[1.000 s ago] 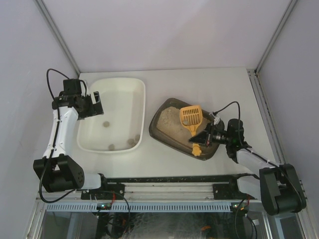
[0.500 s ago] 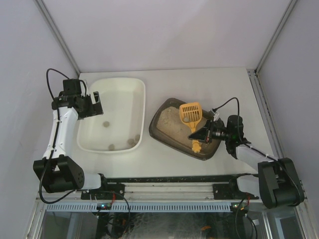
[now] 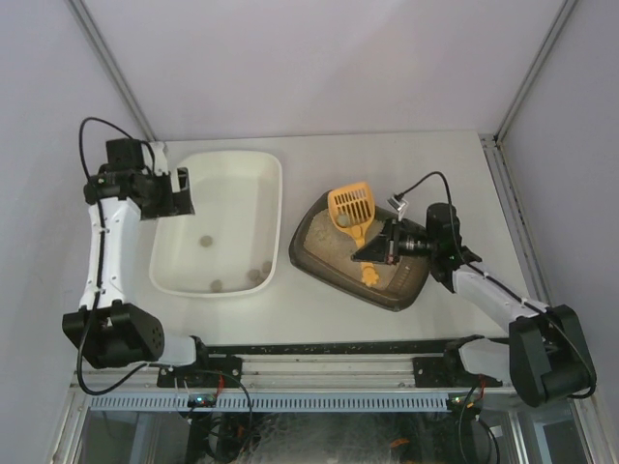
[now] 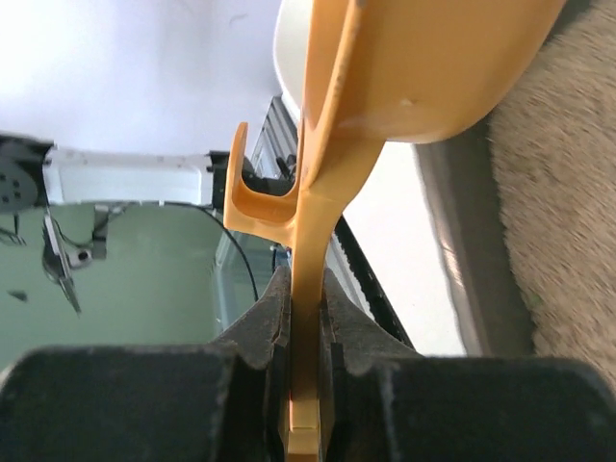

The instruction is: Clean the litter box

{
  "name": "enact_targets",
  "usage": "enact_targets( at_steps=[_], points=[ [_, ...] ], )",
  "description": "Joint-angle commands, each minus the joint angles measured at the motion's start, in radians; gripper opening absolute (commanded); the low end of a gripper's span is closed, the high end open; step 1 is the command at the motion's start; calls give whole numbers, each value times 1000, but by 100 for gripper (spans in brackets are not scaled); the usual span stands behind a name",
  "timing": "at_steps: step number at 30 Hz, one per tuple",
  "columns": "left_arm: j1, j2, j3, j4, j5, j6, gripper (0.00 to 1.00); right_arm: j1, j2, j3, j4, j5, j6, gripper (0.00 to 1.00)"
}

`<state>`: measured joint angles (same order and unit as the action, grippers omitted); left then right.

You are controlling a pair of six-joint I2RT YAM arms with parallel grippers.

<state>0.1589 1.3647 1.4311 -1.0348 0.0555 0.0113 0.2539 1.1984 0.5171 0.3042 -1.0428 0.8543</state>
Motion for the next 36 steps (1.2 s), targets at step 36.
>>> enact_targets(
  at_steps=[36],
  points=[
    [426,235,552,-386,494,172,88,1071,908,1406,-1259,1760,-912,0]
  ],
)
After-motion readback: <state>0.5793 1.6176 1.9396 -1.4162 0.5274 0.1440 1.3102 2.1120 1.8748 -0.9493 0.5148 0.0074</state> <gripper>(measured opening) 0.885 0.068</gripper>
